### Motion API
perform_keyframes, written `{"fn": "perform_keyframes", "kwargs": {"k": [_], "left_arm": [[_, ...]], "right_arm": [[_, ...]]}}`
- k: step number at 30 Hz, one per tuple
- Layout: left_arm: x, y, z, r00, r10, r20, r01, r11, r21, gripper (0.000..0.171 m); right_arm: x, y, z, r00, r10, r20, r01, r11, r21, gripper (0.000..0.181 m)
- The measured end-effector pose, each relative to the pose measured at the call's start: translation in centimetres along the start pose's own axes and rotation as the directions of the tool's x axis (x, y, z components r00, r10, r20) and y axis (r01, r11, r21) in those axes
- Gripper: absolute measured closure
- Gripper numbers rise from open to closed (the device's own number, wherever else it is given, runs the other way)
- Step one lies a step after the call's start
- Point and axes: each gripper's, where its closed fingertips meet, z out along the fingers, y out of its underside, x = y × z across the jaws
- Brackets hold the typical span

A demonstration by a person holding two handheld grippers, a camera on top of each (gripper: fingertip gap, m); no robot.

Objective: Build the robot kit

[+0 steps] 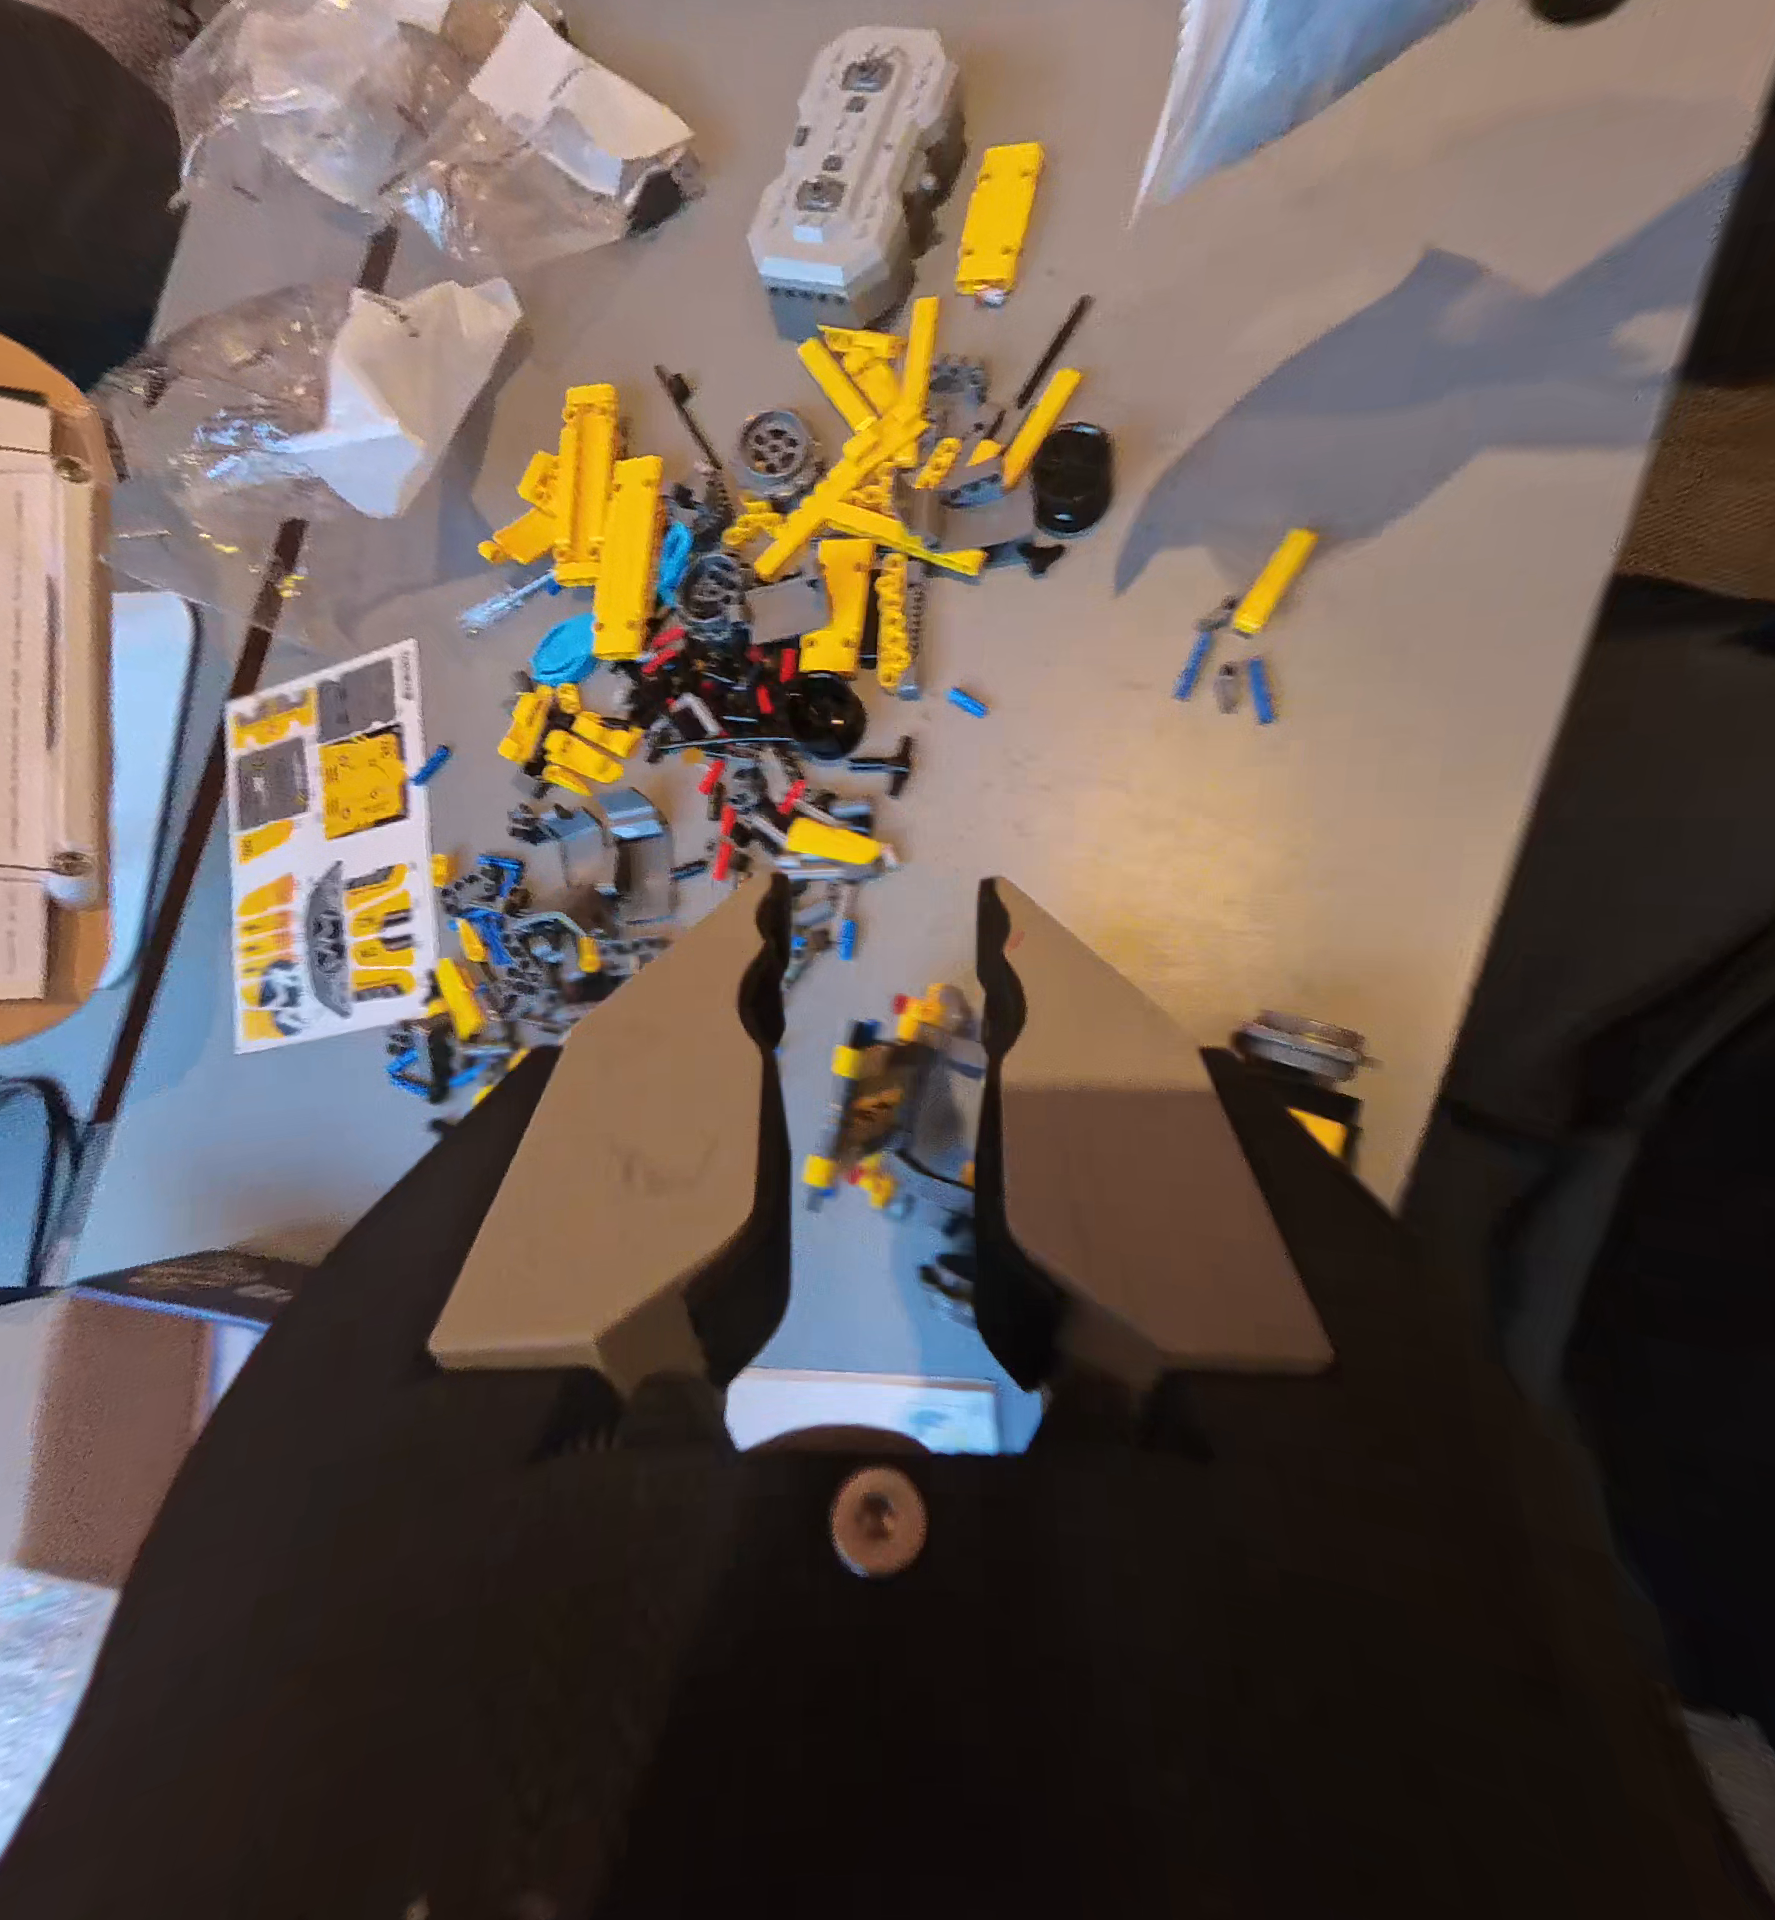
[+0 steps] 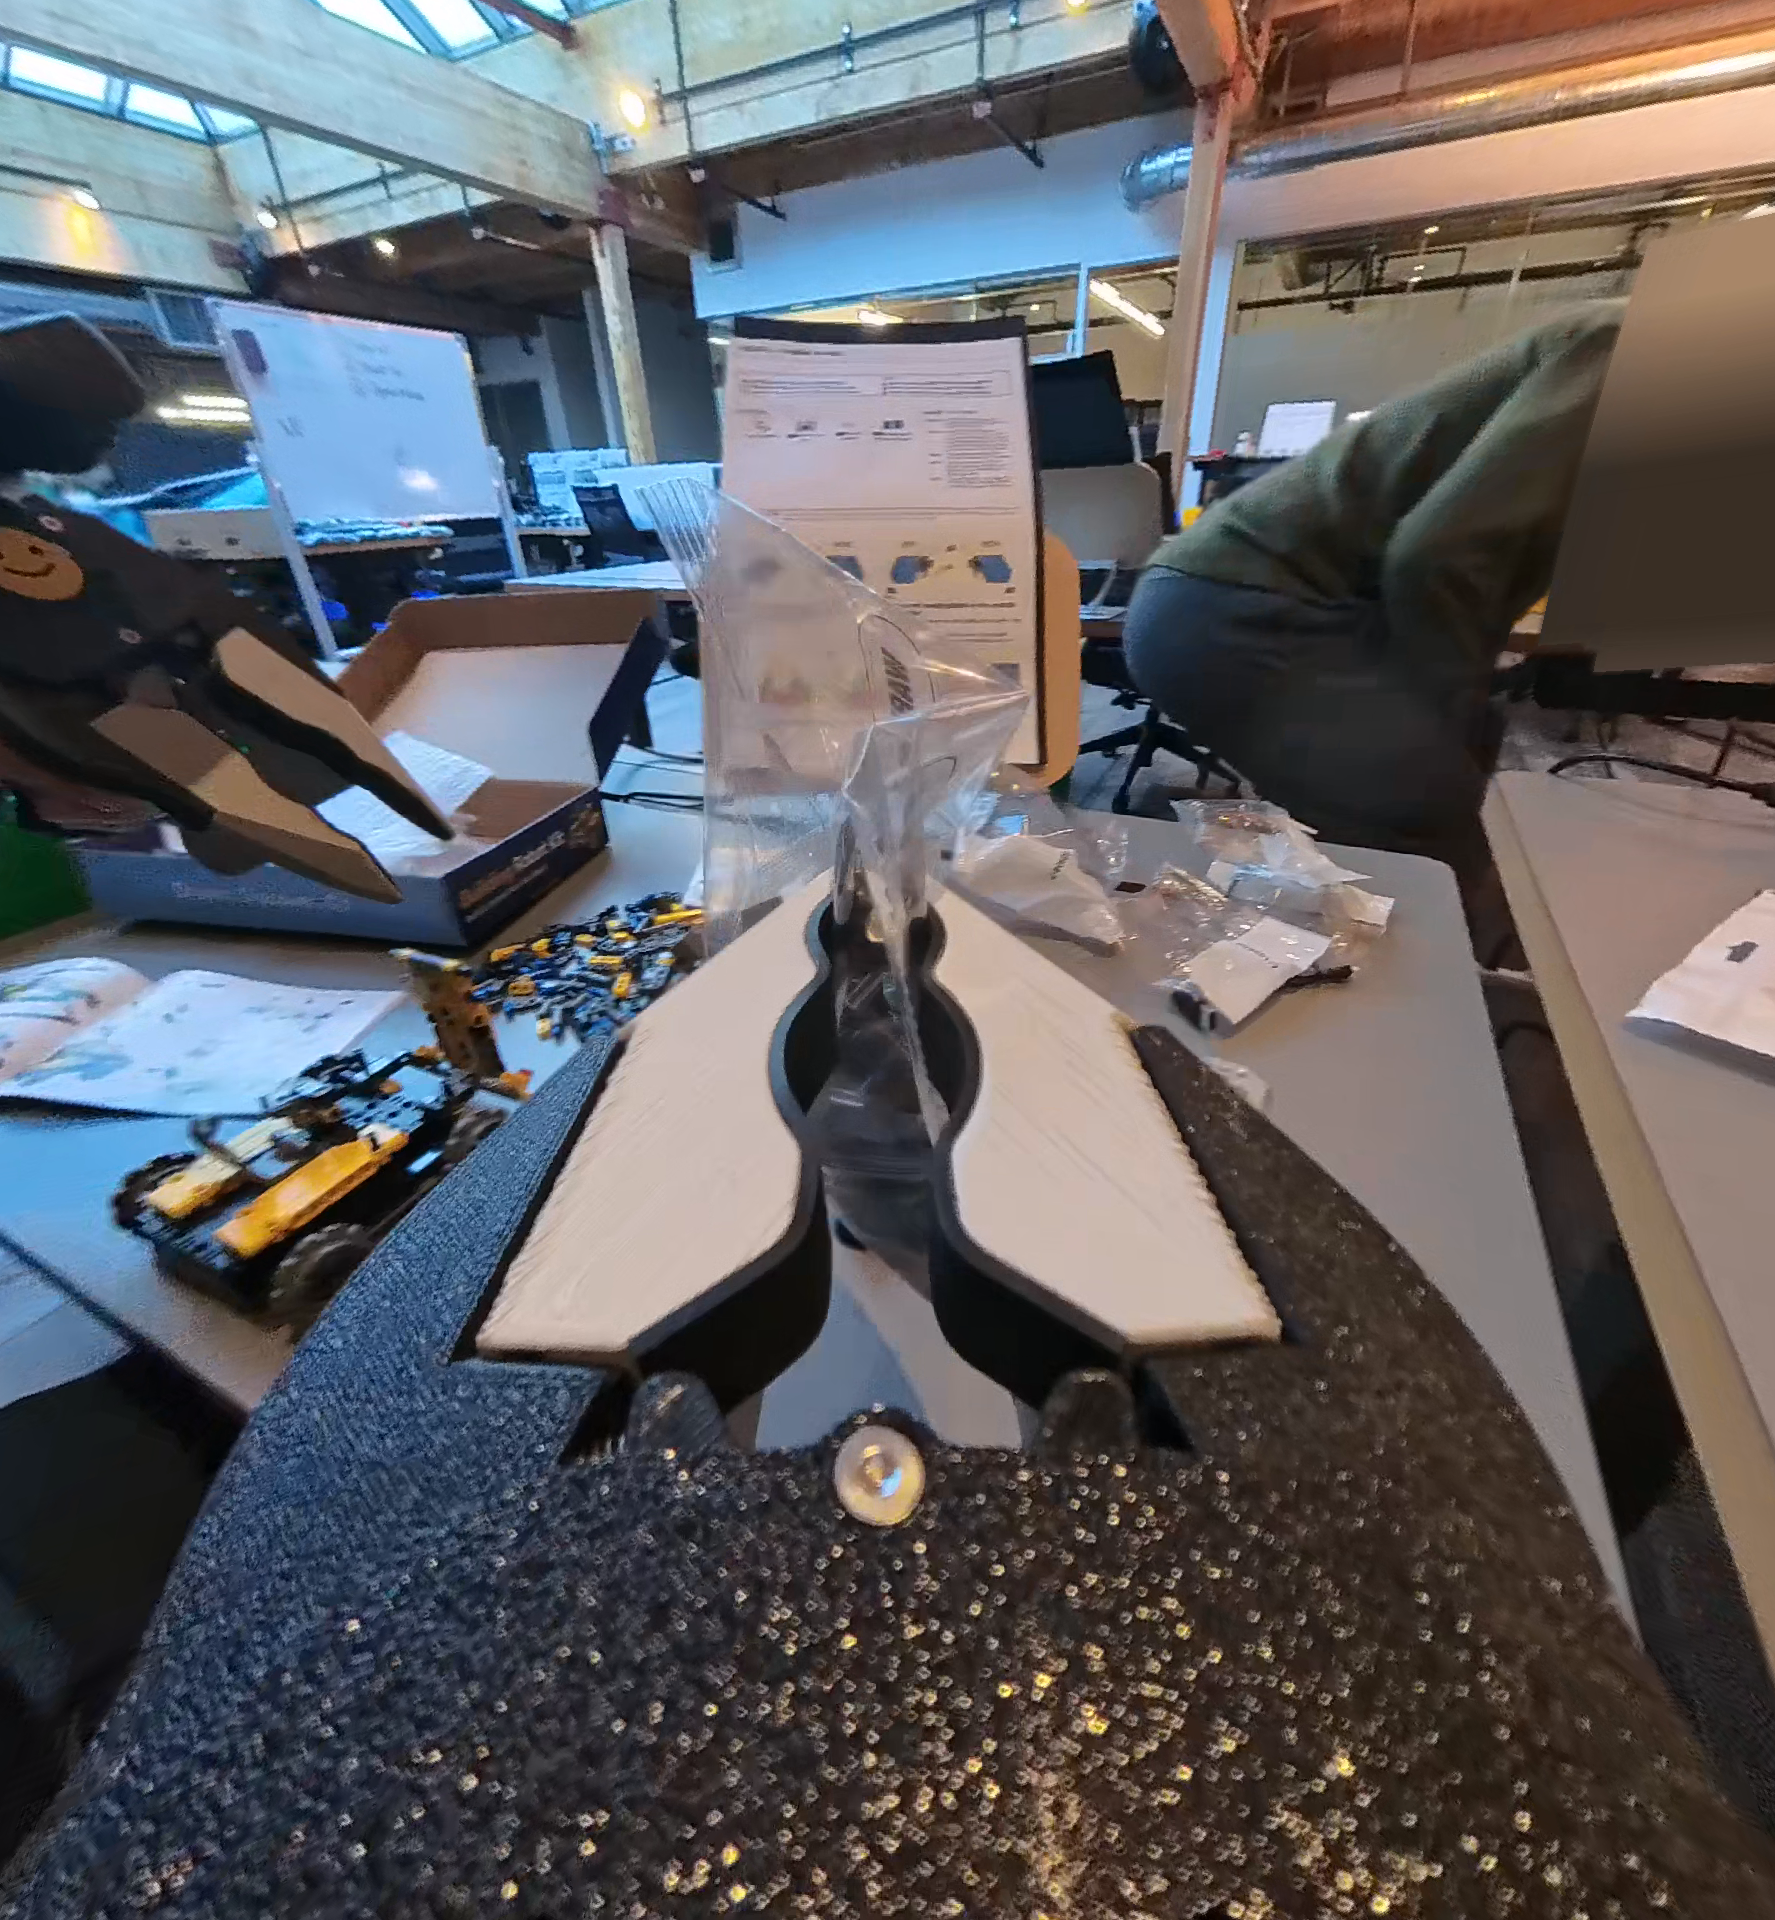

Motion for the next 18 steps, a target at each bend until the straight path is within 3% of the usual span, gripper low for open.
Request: {"fn": "perform_keyframes", "kwargs": {"k": [9,14,18], "left_arm": [[10.3,2.2,-3.2,0.975,-0.136,-0.177,0.166,0.973,0.162,0.127],[11.1,5.4,-4.9,0.955,-0.231,-0.185,0.267,0.942,0.202,0.119],[9.5,9.1,-5.8,0.942,-0.315,-0.116,0.332,0.924,0.189,0.115]], "right_arm": [[-6.6,1.3,-1.9,0.976,-0.085,0.201,0.113,0.985,-0.133,0.175],[-7.7,1.8,-2.3,0.964,-0.112,0.242,0.153,0.976,-0.156,0.175],[-7.7,2.0,-2.2,0.958,-0.081,0.274,0.126,0.981,-0.15,0.175]]}}
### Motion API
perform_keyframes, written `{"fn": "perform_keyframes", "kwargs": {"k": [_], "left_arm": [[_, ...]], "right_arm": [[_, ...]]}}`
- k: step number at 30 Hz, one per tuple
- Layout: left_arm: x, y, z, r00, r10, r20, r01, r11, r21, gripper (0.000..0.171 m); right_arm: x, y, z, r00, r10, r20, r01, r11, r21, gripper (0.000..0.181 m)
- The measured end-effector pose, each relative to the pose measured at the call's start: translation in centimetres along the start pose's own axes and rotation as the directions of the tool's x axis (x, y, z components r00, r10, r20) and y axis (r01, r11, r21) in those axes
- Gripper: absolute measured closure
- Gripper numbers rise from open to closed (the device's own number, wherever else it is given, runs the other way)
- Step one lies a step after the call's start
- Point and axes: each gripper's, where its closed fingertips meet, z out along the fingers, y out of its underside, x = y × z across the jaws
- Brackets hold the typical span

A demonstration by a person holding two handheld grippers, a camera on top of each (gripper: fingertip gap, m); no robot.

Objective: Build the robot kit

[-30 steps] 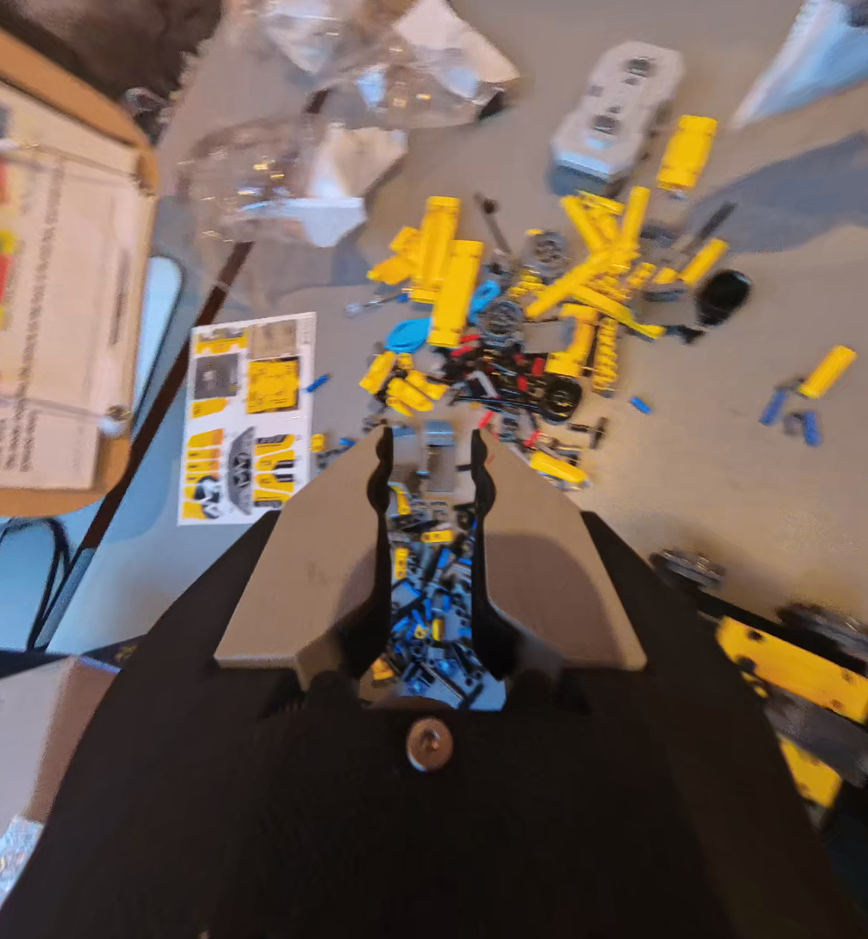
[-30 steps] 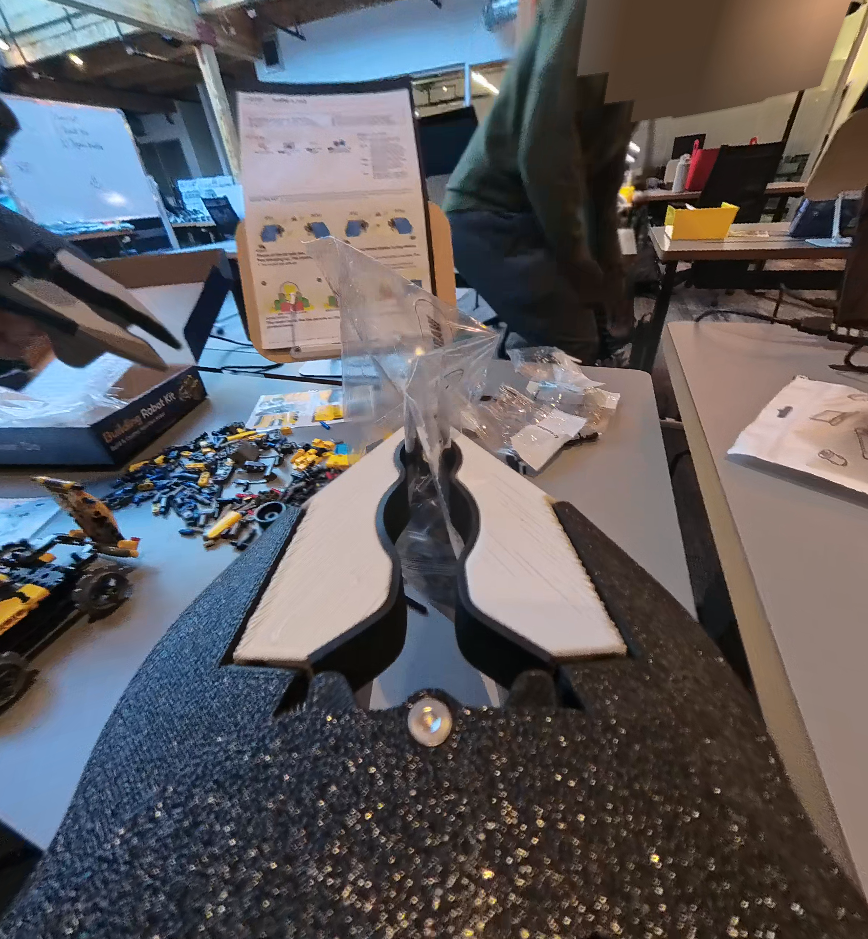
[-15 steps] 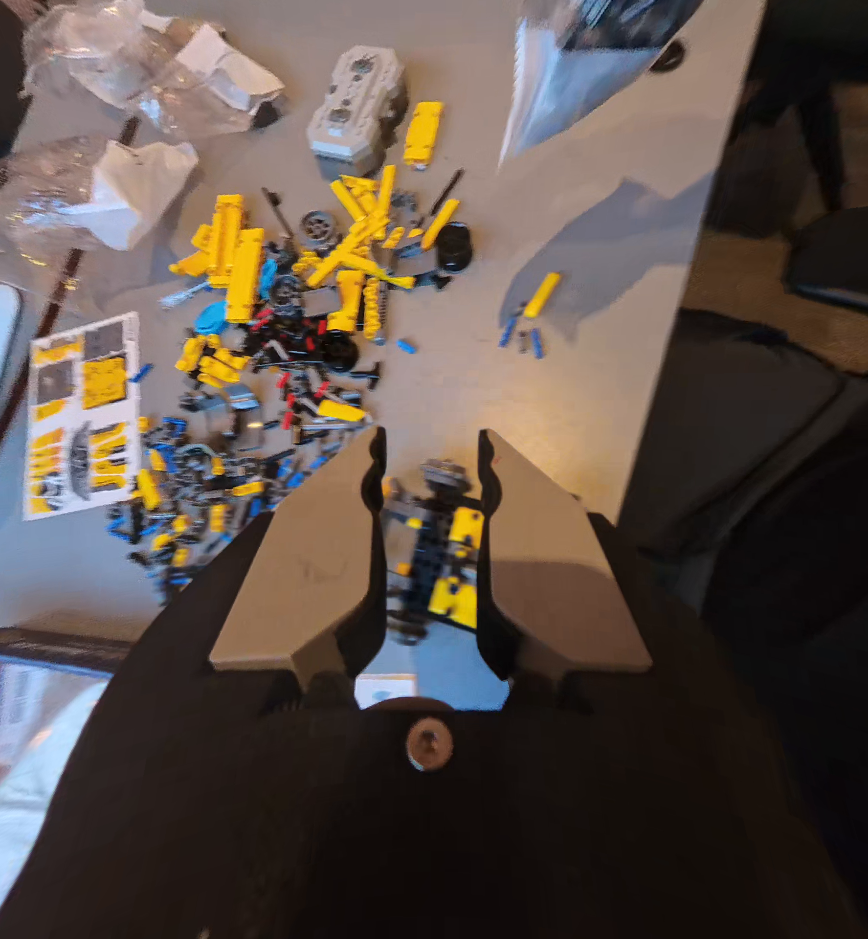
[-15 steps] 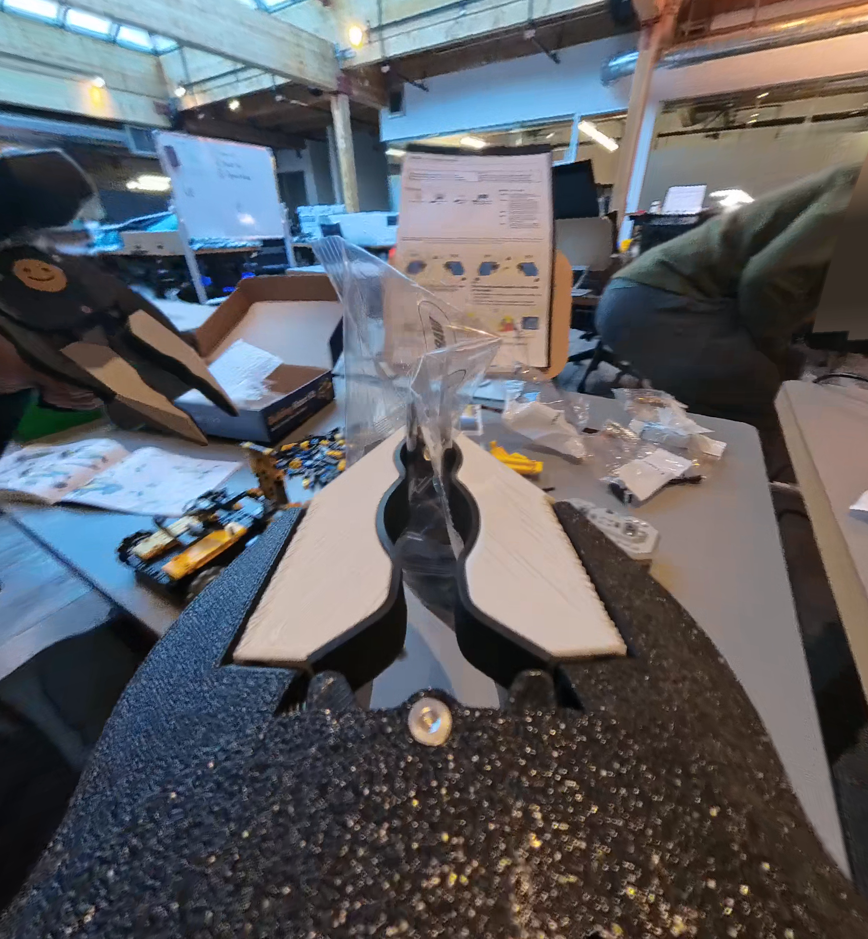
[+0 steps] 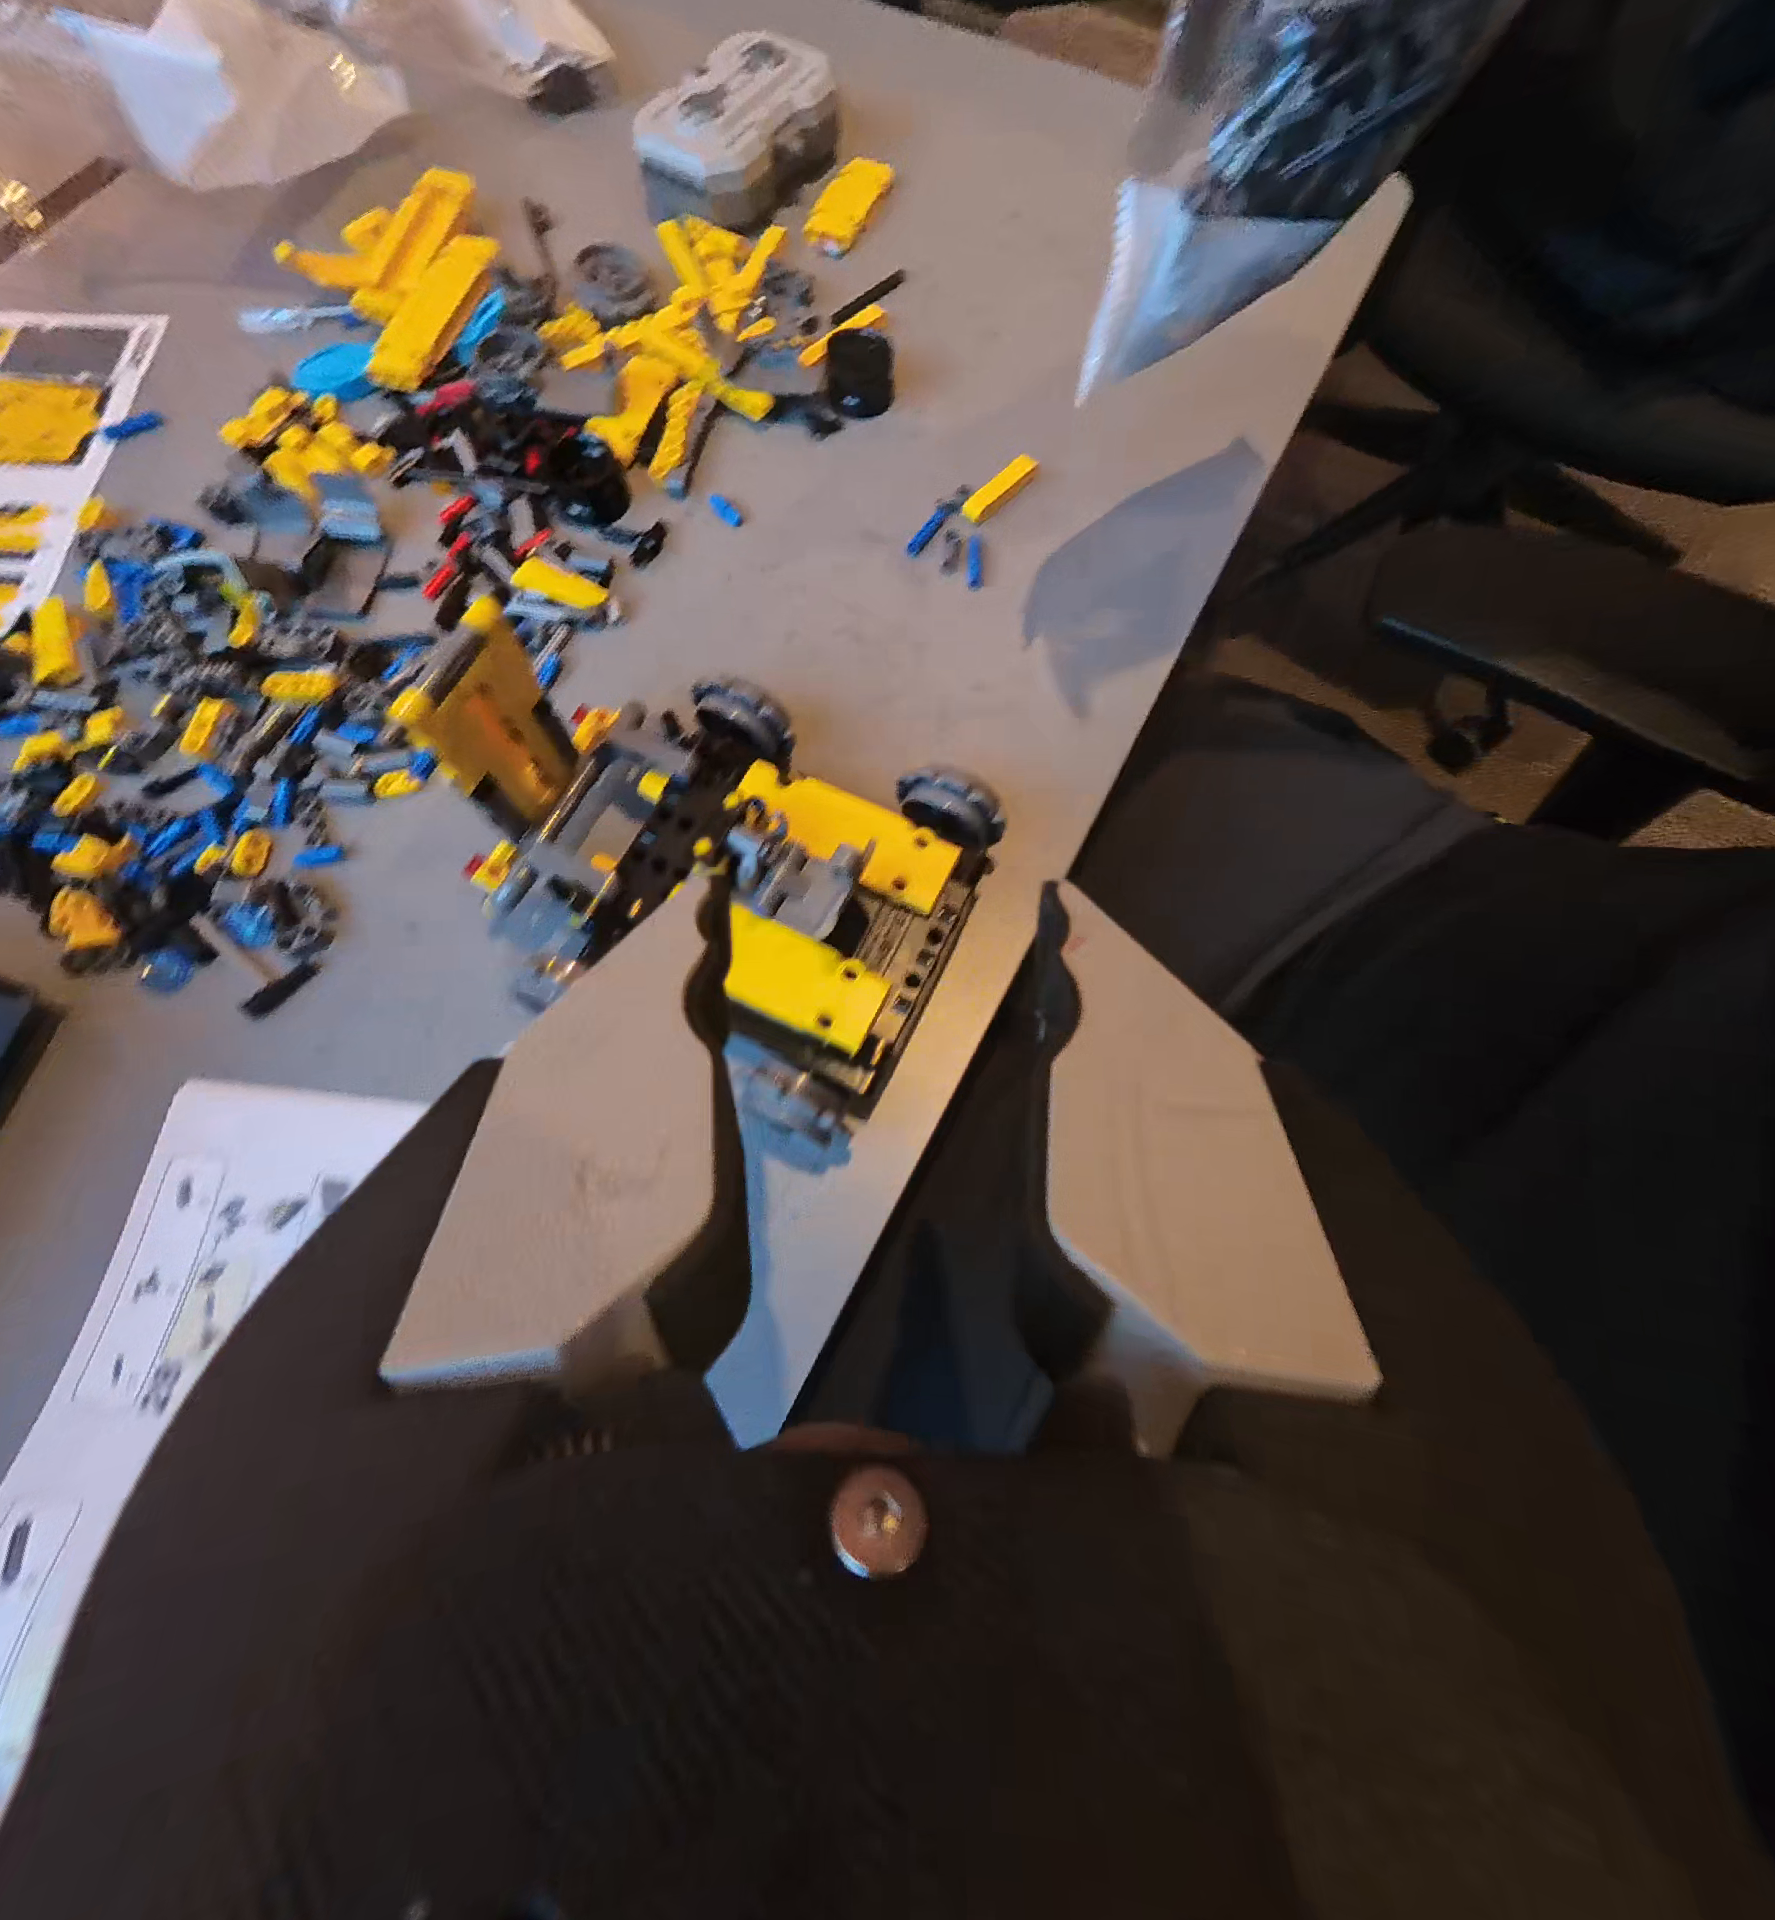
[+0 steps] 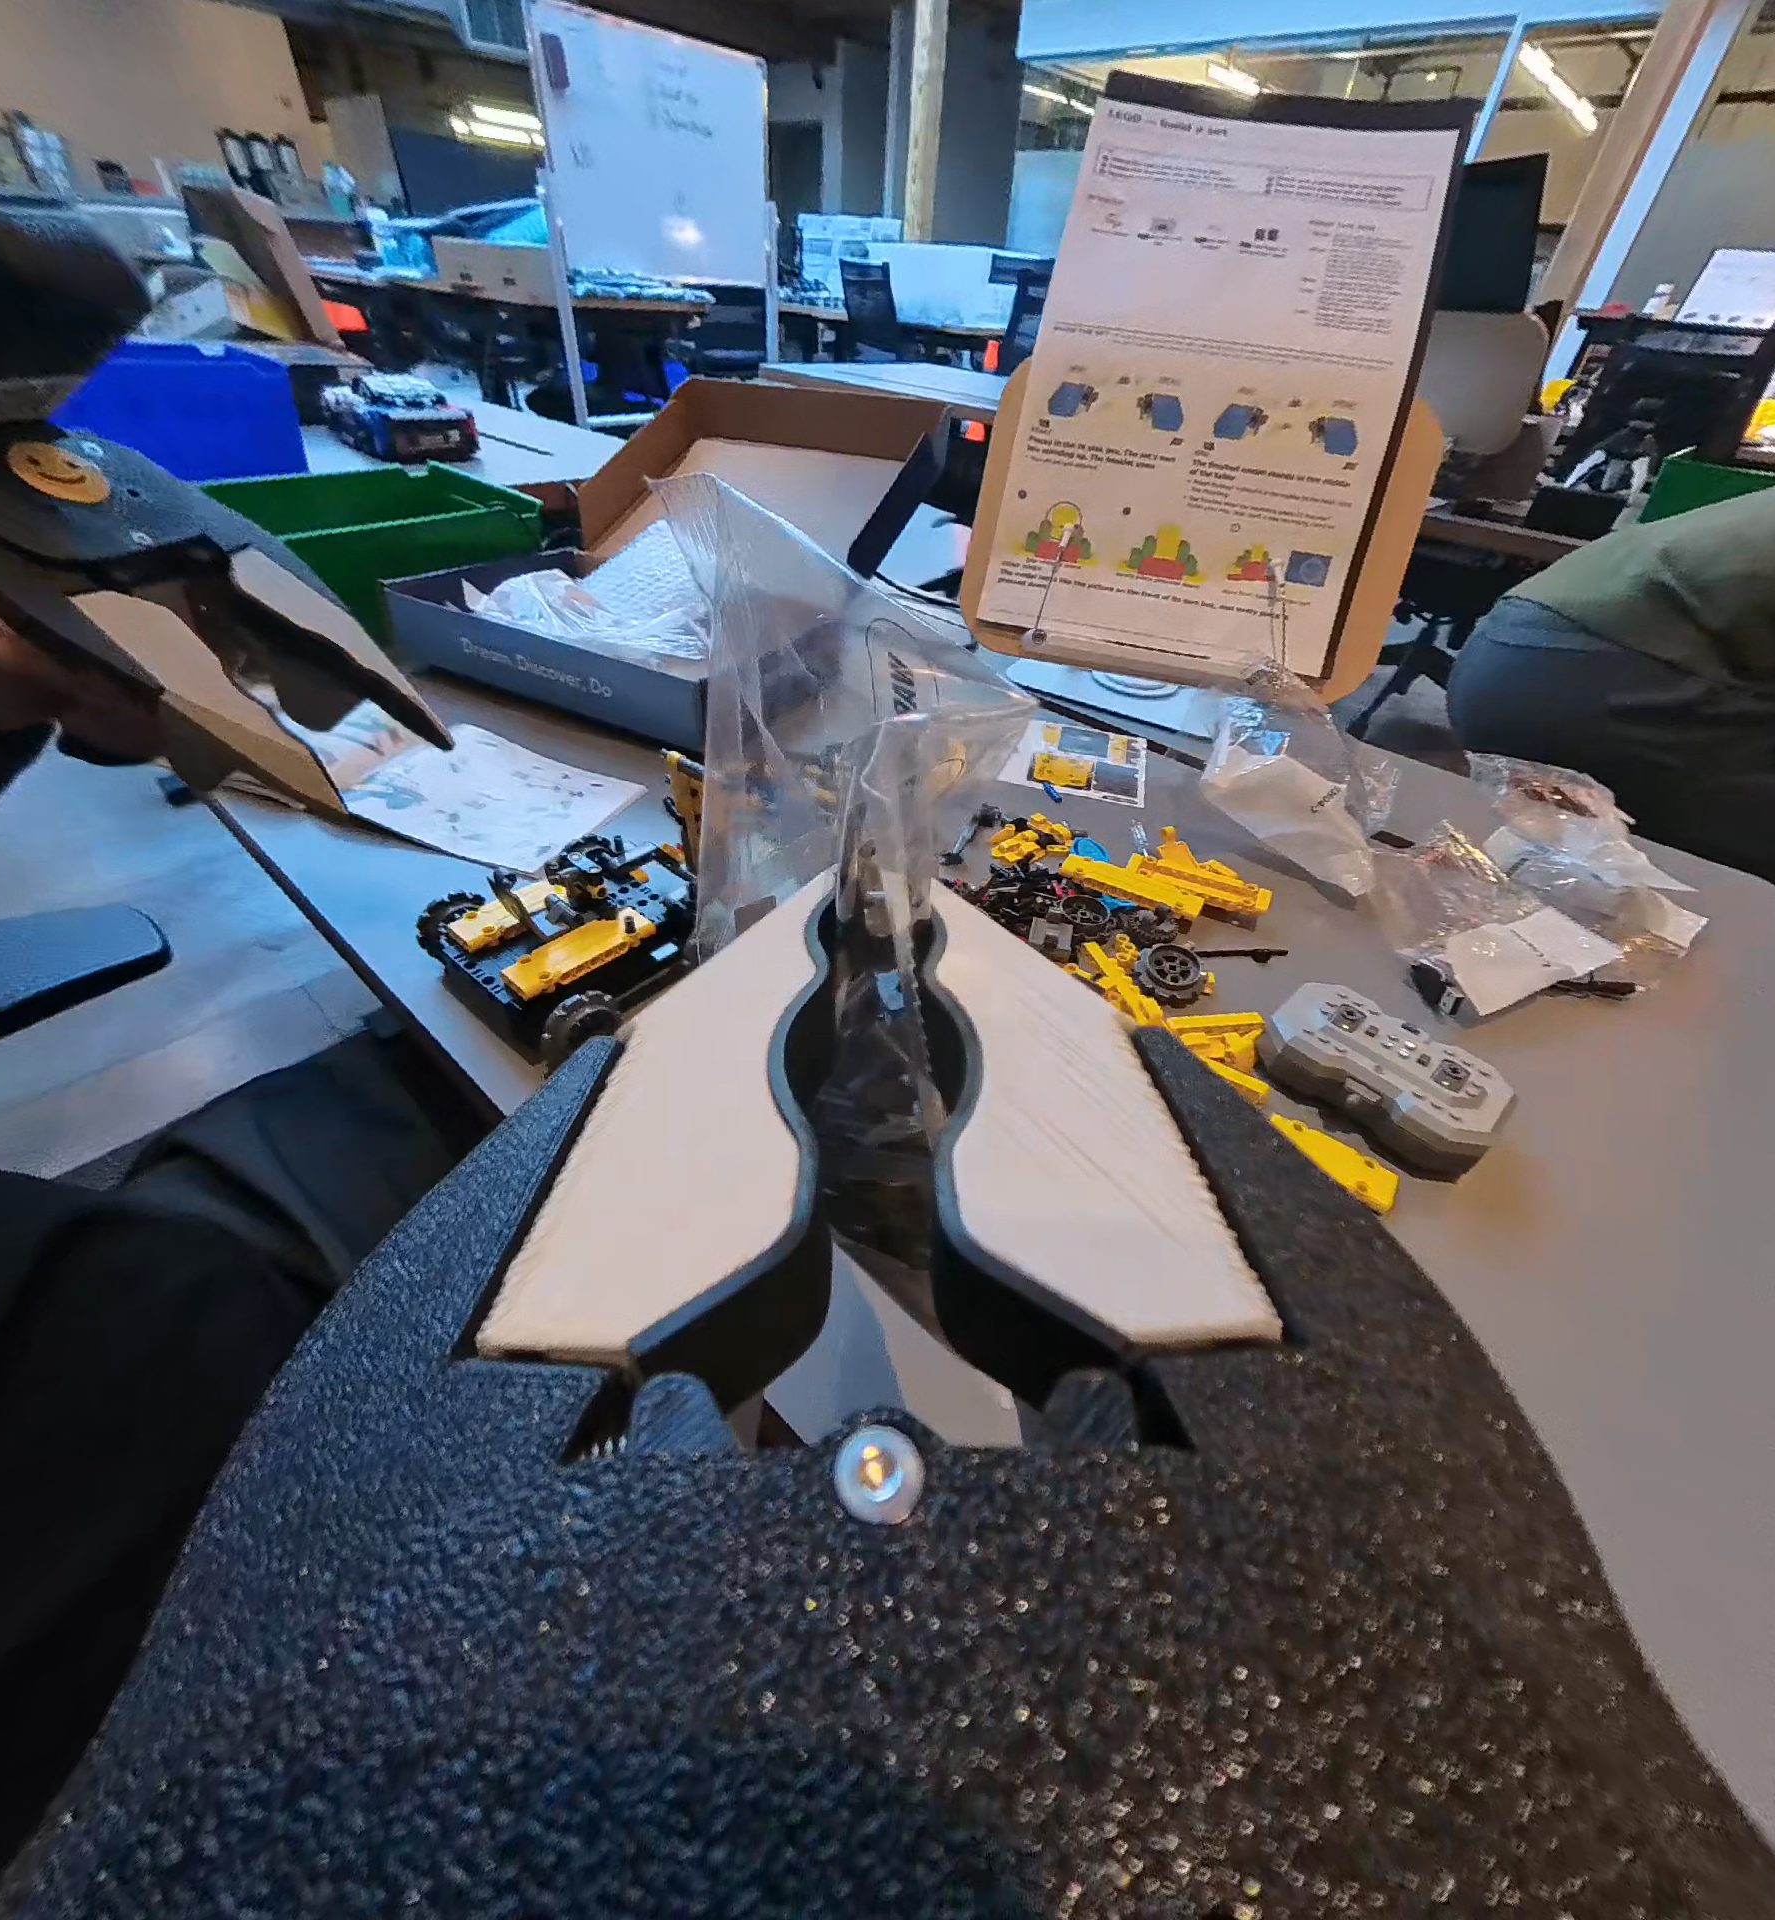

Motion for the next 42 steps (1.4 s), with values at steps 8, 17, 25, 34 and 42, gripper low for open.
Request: {"fn": "perform_keyframes", "kwargs": {"k": [8,17,25,34,42], "left_arm": [[-2.0,3.3,-0.8,0.992,-0.126,-0.02,0.126,0.992,0.022,0.118],[0.8,1.5,1.8,0.991,0.047,-0.125,-0.036,0.995,0.093,0.118],[10.3,-1.5,4.6,0.913,0.201,-0.354,-0.131,0.968,0.213,0.119],[13.5,-1.6,9.5,0.894,0.336,-0.297,-0.302,0.941,0.155,0.146],[13.2,-2.8,8.2,0.888,0.233,-0.396,-0.157,0.964,0.216,0.17]], "right_arm": [[2.1,0.9,0.1,0.989,0.123,0.086,-0.127,0.991,0.04,0.175],[0.5,1.5,-0.8,0.961,0.077,0.264,-0.112,0.986,0.122,0.175],[-5.2,2.2,0.9,0.825,0.078,0.559,-0.148,0.986,0.082,0.175],[-11.4,6.3,3.4,0.706,0.092,0.702,-0.075,0.996,-0.056,0.175],[-12.5,6.1,3.3,0.659,0.132,0.741,-0.131,0.99,-0.059,0.175]]}}
